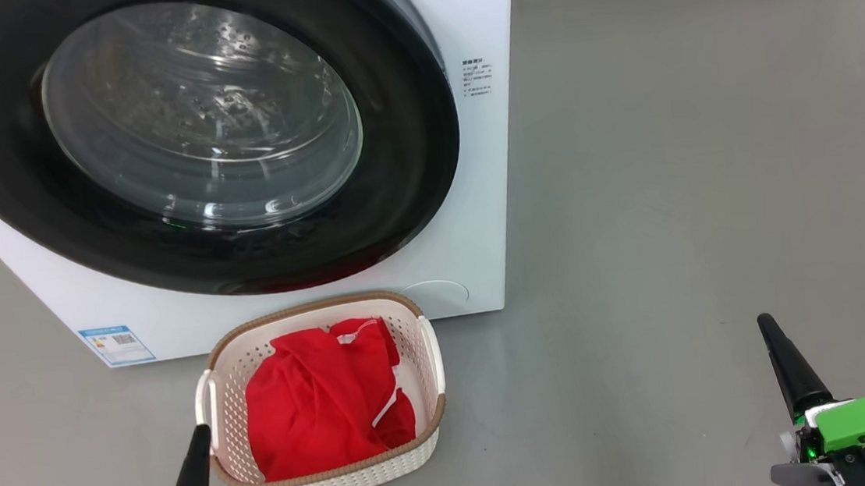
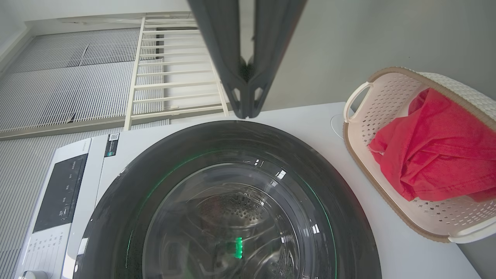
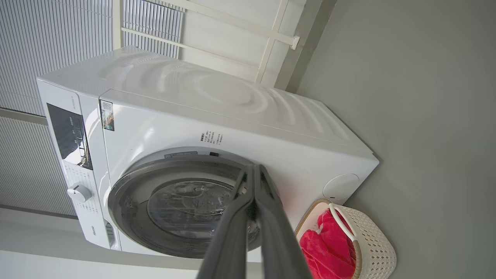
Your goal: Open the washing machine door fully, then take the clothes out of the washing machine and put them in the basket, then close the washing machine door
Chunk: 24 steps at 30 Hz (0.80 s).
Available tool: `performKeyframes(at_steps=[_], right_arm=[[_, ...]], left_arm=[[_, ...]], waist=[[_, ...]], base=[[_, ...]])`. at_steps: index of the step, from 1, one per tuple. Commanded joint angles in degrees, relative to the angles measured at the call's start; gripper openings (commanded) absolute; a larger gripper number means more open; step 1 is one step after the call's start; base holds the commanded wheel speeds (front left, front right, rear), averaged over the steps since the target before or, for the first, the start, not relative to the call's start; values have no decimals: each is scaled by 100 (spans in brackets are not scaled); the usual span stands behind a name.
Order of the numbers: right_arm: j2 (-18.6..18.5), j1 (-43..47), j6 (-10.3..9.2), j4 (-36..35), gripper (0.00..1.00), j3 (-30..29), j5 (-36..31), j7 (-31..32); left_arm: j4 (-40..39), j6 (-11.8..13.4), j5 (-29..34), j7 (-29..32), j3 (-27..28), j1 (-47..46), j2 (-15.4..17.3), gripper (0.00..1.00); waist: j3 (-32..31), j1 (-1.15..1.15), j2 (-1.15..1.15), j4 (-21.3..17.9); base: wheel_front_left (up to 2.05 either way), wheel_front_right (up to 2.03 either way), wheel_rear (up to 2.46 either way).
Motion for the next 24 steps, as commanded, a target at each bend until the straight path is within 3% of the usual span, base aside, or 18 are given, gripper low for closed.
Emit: performKeyframes(at_steps=[1,16,24], right_arm=[[-89,-287,-4,-178,0,64,150,33],[-102,-389,-4,-193,0,31,969,294],[-92,-394,-4,-193,0,14,983,315]], left_arm=[[-117,2,-121,56,196,-266,48,0],[-114,2,-919,310,334,-343,2,0],[-113,2,-934,330,353,-346,-10,0]], waist=[[-8,0,0,-4],[-114,0,0,-51],[-117,0,0,-52]], base=[[0,0,0],[0,0,0],[0,0,0]])
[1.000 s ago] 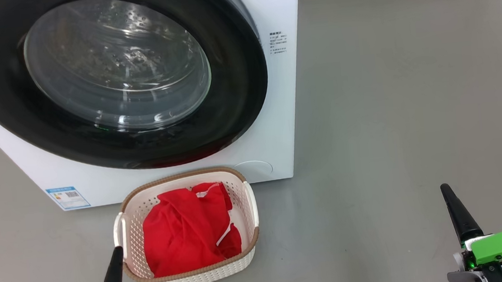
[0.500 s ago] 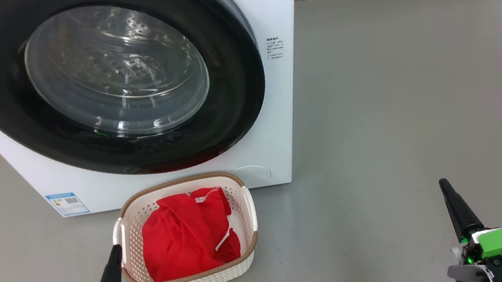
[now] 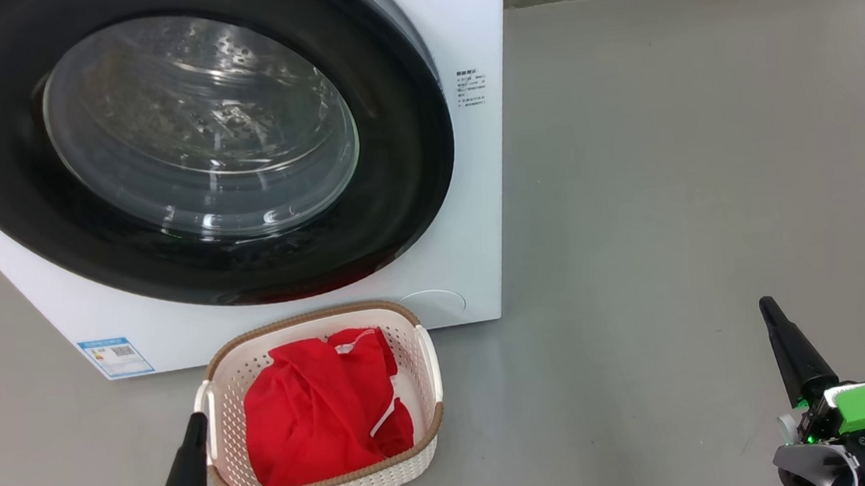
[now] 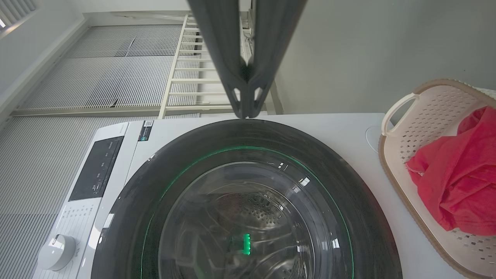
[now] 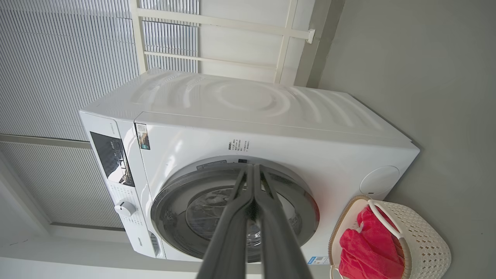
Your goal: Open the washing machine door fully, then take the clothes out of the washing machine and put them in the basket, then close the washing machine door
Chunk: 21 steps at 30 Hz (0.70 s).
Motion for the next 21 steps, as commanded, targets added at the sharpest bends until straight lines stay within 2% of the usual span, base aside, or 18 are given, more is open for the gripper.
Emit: performKeyframes(at_steps=[1,21], right_arm=[[-77,-235,2,-171,0,107,14,18],[-53,-238,2,-168,0,72,-14,46]], left_arm=[[-119,2,-1,32,205,-229,73,0],[-117,2,25,57,236,-232,50,0]], waist=[[0,0,0,0],[0,0,0,0]], base=[[0,0,0],[0,0,0]])
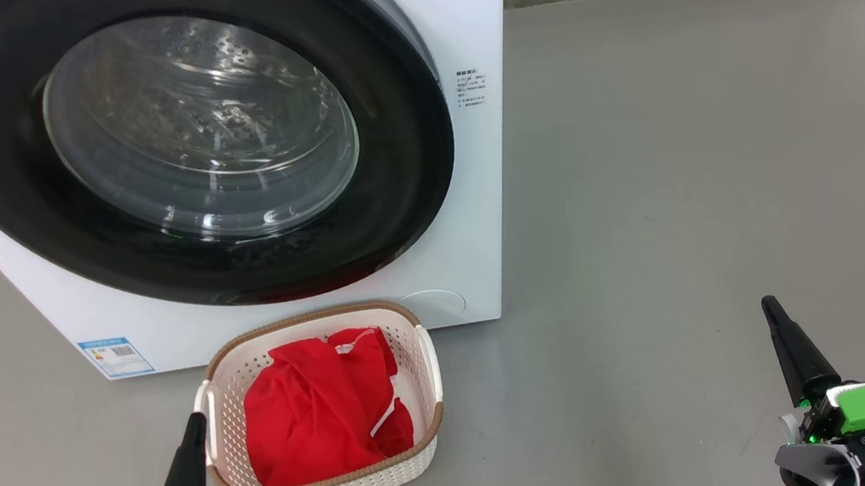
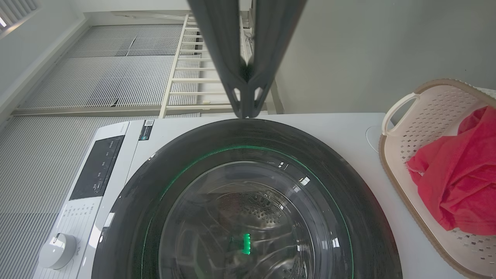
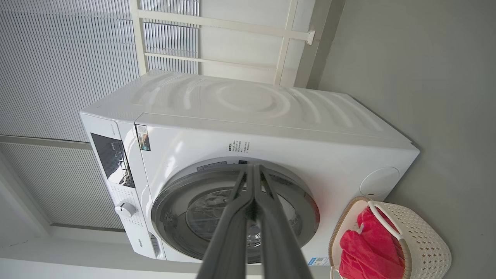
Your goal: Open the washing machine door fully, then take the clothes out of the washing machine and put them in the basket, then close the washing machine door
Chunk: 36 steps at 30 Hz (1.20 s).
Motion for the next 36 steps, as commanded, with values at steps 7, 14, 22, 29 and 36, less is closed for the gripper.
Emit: performKeyframes(at_steps=[7,14,22,29,36], right_arm=[[-47,-237,2,-168,0,98,-23,46],[-40,-238,2,-167,0,88,-31,54],[-32,-239,2,-166,0,77,-40,63],[-26,-240,2,-166,0,68,-47,69],[-21,-241,2,-165,0,60,-54,76]], left_arm=[[-117,2,32,40,211,-232,59,0],[-117,2,40,47,221,-233,52,0],[-116,2,48,55,230,-234,45,0],[-116,2,54,61,238,-235,40,0],[-116,2,60,67,245,-235,35,0]], waist=[[0,0,0,0],[0,0,0,0],[0,0,0,0],[0,0,0,0],[0,0,0,0]], base=[[0,0,0],[0,0,0],[0,0,0],[0,0,0],[0,0,0]])
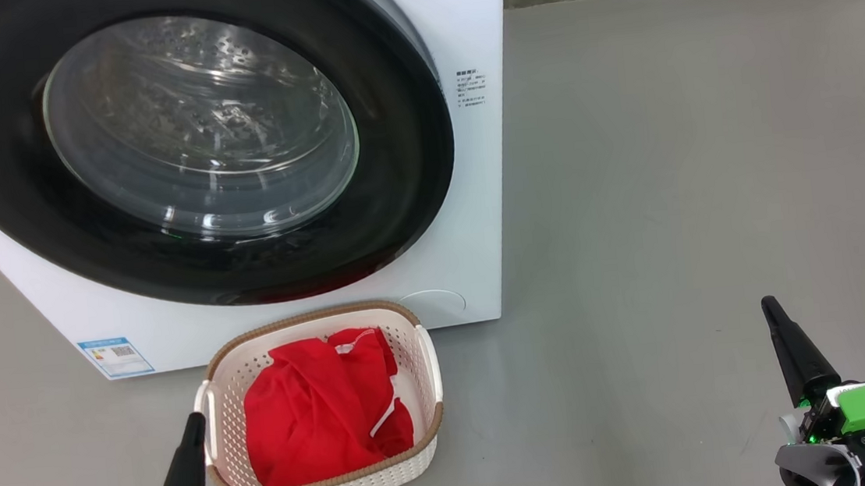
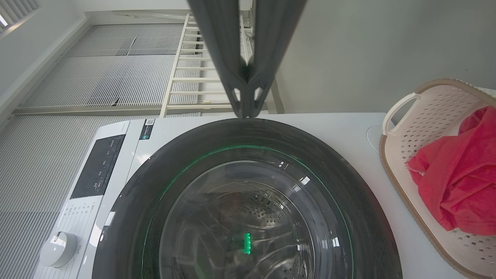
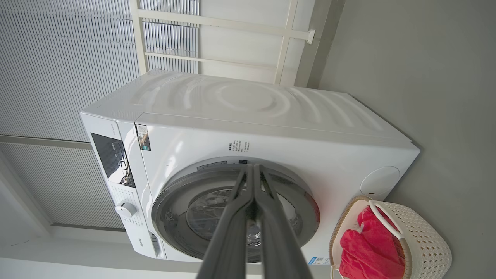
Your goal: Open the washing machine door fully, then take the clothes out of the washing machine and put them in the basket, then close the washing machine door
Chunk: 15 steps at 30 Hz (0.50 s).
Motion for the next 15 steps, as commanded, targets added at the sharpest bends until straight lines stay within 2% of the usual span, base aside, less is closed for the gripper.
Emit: performKeyframes(at_steps=[1,15], right_arm=[[-42,-241,2,-165,0,93,-43,33],[-31,-242,2,-165,0,78,-55,45]], left_arm=[[-117,2,57,43,208,-235,58,0],[-116,2,68,54,222,-237,49,0]], waist=[[0,0,0,0],[0,0,0,0]], base=[[0,0,0],[0,0,0]])
